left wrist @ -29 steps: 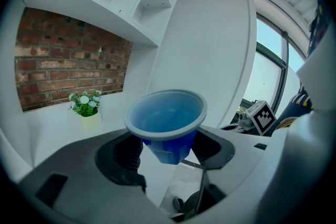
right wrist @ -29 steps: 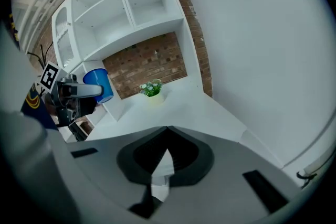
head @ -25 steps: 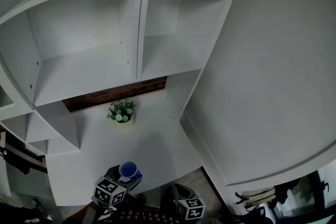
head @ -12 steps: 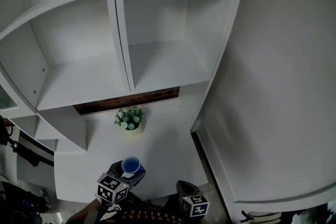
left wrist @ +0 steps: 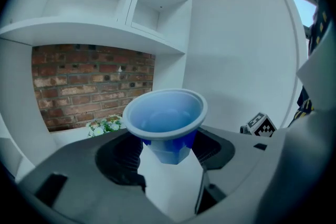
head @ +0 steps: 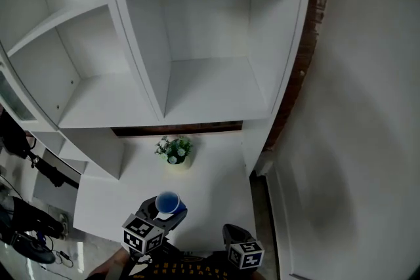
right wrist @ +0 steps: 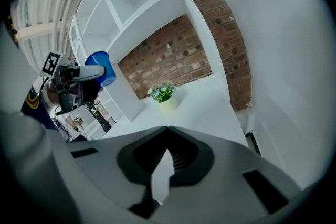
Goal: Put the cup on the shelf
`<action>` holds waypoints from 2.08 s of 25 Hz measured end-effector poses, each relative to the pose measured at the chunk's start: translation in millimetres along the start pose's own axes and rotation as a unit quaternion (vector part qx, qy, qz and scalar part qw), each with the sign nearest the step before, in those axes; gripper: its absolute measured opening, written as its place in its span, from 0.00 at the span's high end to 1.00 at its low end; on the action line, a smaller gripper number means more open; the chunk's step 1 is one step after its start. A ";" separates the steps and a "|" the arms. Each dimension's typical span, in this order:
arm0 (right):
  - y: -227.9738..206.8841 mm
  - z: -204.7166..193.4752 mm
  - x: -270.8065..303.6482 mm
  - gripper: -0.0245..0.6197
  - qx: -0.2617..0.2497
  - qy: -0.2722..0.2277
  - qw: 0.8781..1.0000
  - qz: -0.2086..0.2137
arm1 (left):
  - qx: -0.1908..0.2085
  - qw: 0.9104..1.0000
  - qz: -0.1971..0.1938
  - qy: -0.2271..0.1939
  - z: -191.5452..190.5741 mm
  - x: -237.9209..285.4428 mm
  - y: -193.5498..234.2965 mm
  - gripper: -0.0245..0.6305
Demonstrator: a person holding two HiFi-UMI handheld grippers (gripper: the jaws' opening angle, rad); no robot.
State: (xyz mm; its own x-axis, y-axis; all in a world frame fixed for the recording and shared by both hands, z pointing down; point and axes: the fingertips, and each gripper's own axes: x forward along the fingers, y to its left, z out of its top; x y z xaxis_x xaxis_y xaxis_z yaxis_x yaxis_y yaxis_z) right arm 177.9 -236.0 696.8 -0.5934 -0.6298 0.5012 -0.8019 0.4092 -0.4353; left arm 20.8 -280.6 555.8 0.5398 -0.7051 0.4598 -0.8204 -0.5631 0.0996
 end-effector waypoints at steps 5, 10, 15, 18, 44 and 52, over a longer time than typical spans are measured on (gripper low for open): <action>-9.7 5.9 2.3 0.95 -0.009 0.012 0.999 0.031 | 0.032 0.997 0.049 -0.042 51.7 -7.8 11.0 0.53; -19.3 12.8 3.6 0.95 -0.019 0.011 0.999 0.038 | 0.097 0.989 0.070 -0.086 114.4 -15.3 17.4 0.53; -20.0 38.3 -1.8 0.95 -0.014 -0.024 0.999 0.021 | 0.163 0.977 0.064 -0.124 166.5 -21.1 18.0 0.53; -20.7 48.9 -9.1 0.95 -0.013 -0.042 0.999 0.007 | 0.172 0.972 0.035 -0.155 205.0 -21.0 10.3 0.53; -60.2 21.0 -72.1 0.95 0.080 -0.089 0.987 -0.103 | 0.235 0.965 -0.072 -0.093 391.0 155.1 -3.2 0.53; -52.7 19.8 -64.8 0.95 0.086 -0.086 0.988 -0.089 | 0.186 0.976 -0.108 0.018 376.8 185.7 5.7 0.53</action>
State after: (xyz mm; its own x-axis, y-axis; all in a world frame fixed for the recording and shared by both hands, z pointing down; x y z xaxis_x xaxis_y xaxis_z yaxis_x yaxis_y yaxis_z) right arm 260.0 -229.9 672.5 -0.4109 -0.7913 0.4528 -0.8602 0.1719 -0.4801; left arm 187.5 -577.2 309.3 0.6805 -0.5402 0.4951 -0.5588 -0.8196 -0.1264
